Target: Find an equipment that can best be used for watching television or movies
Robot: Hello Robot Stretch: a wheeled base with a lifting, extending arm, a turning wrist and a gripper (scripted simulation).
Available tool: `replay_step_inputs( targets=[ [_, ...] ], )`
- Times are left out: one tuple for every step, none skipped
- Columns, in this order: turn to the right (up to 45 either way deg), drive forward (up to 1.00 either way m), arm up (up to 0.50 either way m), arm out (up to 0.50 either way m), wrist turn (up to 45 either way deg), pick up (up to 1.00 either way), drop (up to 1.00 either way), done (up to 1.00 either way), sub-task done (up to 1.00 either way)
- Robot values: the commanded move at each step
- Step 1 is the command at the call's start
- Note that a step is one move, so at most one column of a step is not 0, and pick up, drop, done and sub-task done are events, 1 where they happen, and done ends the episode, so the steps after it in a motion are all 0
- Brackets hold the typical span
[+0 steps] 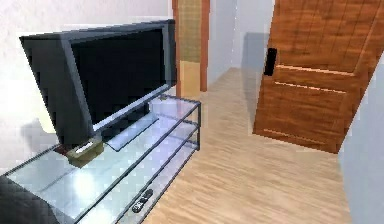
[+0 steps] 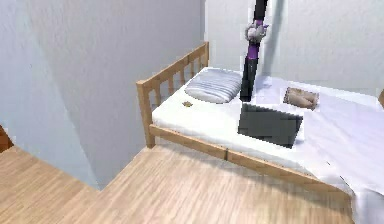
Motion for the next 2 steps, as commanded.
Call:
replay_step_inputs(
  targets=[
    [-18.0, 0.0, 0.0, 0.0, 0.0, 0.0, 0.0, 0.0, 0.0],
    [0.0, 0.0, 0.0, 0.0, 0.0, 0.0, 0.0, 1.0, 0.0]
  ],
)
